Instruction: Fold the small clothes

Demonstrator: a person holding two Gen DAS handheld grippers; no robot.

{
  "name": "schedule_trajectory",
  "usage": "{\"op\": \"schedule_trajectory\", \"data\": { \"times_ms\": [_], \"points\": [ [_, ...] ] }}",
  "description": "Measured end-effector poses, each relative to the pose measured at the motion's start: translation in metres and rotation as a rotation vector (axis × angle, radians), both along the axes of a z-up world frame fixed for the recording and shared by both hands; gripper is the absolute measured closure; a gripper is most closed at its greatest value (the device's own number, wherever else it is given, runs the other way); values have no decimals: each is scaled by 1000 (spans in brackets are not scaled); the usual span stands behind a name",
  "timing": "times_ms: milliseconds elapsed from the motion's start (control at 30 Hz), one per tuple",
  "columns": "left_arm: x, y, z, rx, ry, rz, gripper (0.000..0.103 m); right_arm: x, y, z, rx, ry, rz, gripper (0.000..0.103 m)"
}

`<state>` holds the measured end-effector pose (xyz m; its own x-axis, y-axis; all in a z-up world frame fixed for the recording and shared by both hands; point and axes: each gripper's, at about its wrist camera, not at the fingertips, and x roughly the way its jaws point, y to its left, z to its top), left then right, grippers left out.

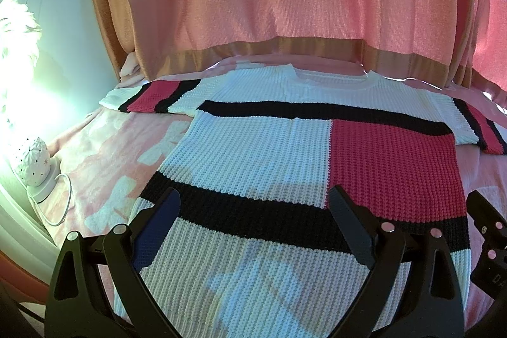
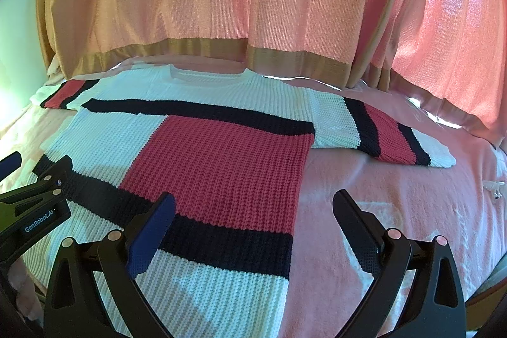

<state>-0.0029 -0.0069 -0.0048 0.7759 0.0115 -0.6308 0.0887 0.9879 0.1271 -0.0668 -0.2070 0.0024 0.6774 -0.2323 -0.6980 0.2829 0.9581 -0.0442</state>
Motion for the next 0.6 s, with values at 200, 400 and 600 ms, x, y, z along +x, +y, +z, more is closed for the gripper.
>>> {"op": "schedule_trajectory", "data": {
  "times_ms": [200,400,600],
  "points": [
    [0,1,0,0,0,-1,11,-1,0,0,-1,-1,0,5],
    [0,1,0,1,0,0,11,-1,0,0,-1,0,1,5],
    [0,0,0,0,1,-1,11,-1,-1,0,1,-1,0,5]
  ]
}}
